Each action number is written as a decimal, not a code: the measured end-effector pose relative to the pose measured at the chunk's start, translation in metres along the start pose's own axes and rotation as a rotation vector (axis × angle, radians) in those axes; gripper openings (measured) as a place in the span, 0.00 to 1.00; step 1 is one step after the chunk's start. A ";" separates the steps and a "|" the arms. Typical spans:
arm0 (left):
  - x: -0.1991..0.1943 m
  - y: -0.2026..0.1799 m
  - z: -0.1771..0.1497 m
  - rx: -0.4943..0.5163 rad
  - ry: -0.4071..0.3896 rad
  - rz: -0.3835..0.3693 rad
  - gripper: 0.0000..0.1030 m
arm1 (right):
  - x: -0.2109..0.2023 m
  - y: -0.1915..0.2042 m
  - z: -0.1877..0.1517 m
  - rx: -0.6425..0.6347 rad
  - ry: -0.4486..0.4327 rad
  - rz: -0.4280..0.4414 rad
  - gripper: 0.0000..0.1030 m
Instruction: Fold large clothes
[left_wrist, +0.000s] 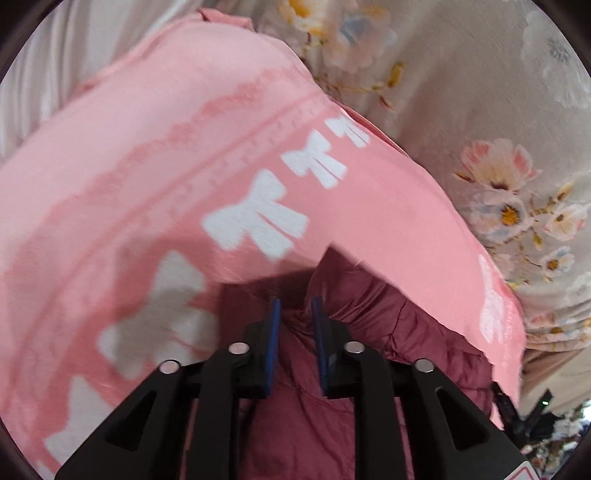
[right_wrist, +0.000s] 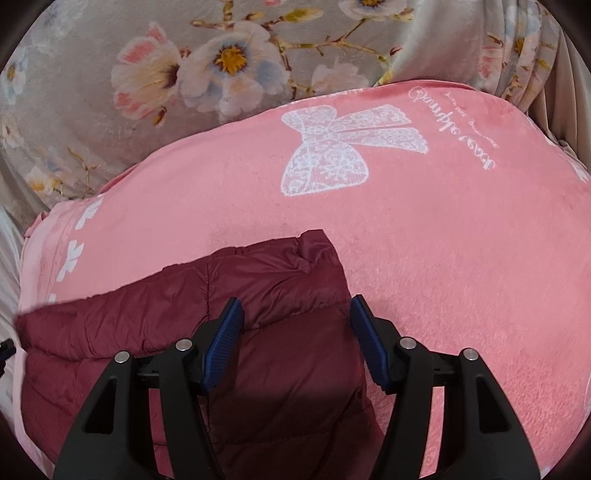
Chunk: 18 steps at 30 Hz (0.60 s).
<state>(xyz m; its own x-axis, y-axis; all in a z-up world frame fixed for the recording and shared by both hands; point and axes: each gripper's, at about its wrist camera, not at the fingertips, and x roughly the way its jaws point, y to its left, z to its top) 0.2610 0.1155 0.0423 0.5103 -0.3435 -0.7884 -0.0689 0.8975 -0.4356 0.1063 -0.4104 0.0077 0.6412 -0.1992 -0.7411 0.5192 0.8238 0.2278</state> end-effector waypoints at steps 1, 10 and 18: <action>-0.004 0.000 0.002 0.007 -0.022 0.014 0.22 | 0.003 -0.003 0.002 0.016 0.007 0.001 0.57; 0.079 -0.027 0.021 0.102 0.091 0.046 0.59 | 0.030 0.005 0.015 0.018 0.066 0.009 0.57; 0.071 -0.023 0.011 0.110 0.084 -0.033 0.04 | -0.003 0.022 0.018 -0.035 0.002 0.040 0.06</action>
<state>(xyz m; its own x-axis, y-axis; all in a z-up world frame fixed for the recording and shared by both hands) 0.3083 0.0739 0.0013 0.4367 -0.3907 -0.8103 0.0435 0.9089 -0.4148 0.1259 -0.4014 0.0262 0.6599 -0.1652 -0.7330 0.4732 0.8492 0.2346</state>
